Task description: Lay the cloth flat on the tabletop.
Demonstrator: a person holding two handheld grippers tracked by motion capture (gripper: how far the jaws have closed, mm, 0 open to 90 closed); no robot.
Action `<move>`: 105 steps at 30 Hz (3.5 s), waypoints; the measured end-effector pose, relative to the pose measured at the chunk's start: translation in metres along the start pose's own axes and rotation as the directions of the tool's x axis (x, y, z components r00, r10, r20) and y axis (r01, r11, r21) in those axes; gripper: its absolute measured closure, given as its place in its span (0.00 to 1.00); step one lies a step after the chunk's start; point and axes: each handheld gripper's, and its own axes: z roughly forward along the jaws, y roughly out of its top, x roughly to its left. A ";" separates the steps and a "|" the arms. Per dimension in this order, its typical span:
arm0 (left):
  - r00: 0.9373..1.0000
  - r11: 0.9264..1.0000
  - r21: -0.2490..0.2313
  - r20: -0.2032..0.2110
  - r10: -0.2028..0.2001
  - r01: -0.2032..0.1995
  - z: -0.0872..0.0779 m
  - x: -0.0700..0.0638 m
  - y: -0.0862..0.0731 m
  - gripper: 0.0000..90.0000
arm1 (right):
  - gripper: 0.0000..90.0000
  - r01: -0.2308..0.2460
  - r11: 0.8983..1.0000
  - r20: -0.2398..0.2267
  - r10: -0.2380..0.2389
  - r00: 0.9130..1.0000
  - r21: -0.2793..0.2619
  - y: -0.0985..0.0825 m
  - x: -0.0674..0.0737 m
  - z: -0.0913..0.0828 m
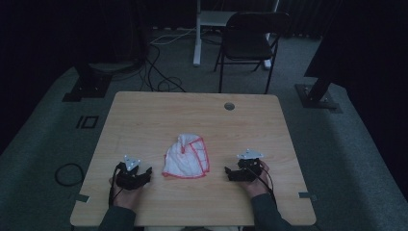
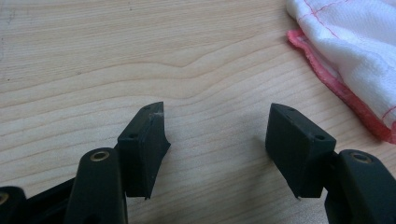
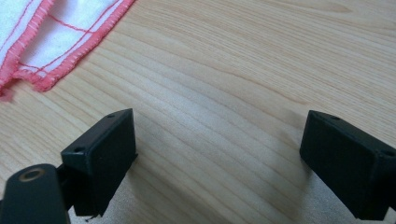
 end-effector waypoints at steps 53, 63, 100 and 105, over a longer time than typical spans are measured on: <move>0.994 0.997 -0.035 0.083 0.076 -0.073 -0.020 -0.027 0.012 0.64 | 0.58 0.093 0.992 -0.134 -0.103 0.986 -0.080 0.044 0.044 -0.013; 0.979 0.990 -0.077 0.160 0.129 -0.118 -0.024 -0.052 0.027 0.67 | 0.61 0.084 0.992 -0.149 -0.097 0.984 -0.092 0.060 0.053 -0.008; 0.920 0.960 -0.045 0.276 0.279 -0.278 0.025 -0.125 0.030 0.81 | 0.64 0.101 0.990 -0.170 -0.116 0.979 -0.094 0.098 0.075 0.019; 0.922 0.964 -0.037 0.285 0.263 -0.264 0.023 -0.121 0.031 0.92 | 0.64 0.098 0.991 -0.178 -0.113 0.978 -0.091 0.102 0.077 0.023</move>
